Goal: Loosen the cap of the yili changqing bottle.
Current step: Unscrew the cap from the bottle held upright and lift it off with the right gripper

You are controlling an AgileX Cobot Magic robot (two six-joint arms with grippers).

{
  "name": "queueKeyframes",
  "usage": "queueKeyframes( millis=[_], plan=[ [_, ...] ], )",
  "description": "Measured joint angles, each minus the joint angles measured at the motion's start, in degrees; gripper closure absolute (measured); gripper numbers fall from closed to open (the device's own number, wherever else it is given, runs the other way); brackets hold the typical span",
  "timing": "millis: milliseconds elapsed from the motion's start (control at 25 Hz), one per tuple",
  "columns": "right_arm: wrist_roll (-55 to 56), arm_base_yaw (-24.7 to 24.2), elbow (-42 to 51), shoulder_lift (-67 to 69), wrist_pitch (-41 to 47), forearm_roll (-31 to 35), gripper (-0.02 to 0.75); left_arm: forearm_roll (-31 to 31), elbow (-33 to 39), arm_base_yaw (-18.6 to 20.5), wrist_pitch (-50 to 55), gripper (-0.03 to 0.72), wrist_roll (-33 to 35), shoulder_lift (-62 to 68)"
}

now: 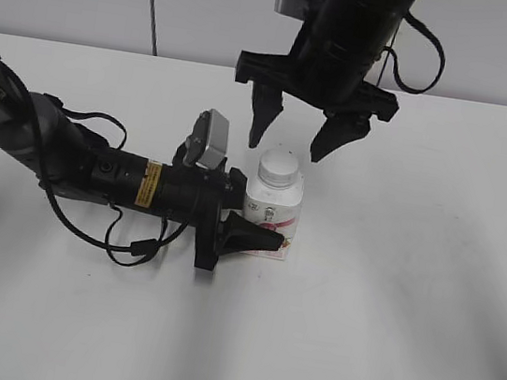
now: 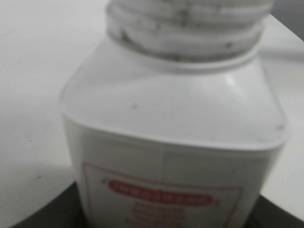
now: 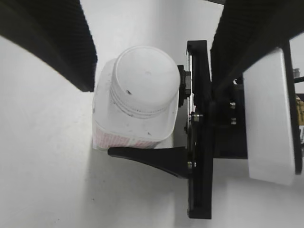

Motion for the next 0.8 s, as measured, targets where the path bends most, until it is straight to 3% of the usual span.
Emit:
queueKeyframes(
  millis=[680,800],
  plan=[
    [3.66,0.0,0.0,4.12,0.57,1.69,0.154,-0.05,0.0,0.0,0.0,0.302,-0.12,0.0],
    [3.72,0.0,0.0,4.61,1.69,1.89,0.183,-0.05,0.0,0.0,0.0,0.302,-0.12,0.0]
  ],
)
